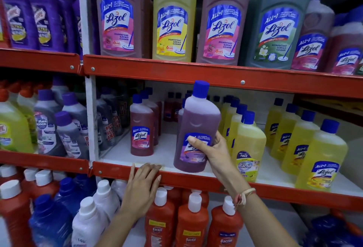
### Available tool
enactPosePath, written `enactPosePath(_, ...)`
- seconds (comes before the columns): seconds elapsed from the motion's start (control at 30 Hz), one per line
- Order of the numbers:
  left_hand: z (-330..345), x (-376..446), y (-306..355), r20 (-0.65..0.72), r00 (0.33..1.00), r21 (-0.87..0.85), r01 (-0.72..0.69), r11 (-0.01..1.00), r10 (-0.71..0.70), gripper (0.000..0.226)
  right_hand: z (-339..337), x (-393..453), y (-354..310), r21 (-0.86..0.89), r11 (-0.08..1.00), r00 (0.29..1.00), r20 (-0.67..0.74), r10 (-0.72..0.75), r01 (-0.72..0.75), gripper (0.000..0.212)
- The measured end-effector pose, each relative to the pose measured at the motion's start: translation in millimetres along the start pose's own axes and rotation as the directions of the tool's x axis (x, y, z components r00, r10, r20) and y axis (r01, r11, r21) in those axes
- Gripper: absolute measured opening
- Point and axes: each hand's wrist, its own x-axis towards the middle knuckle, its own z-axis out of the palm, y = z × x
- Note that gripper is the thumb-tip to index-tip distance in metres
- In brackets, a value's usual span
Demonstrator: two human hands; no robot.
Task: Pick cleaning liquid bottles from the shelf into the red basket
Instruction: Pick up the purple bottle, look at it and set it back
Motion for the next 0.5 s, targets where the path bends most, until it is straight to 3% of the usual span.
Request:
enactPosePath(0.2,-1,-1,0,-0.004,1.000,0.000,-0.007,1.000,0.007,0.041,0,18,38,-0.055,0.996,0.992,-0.109,0.071,-0.077,0.054)
enactPosePath(0.5,1,-1,-1,-0.008,1.000,-0.010,-0.012,1.000,0.012,0.044,-9,28,64,-0.108,0.965,0.968,-0.114,0.225,-0.237,0.069)
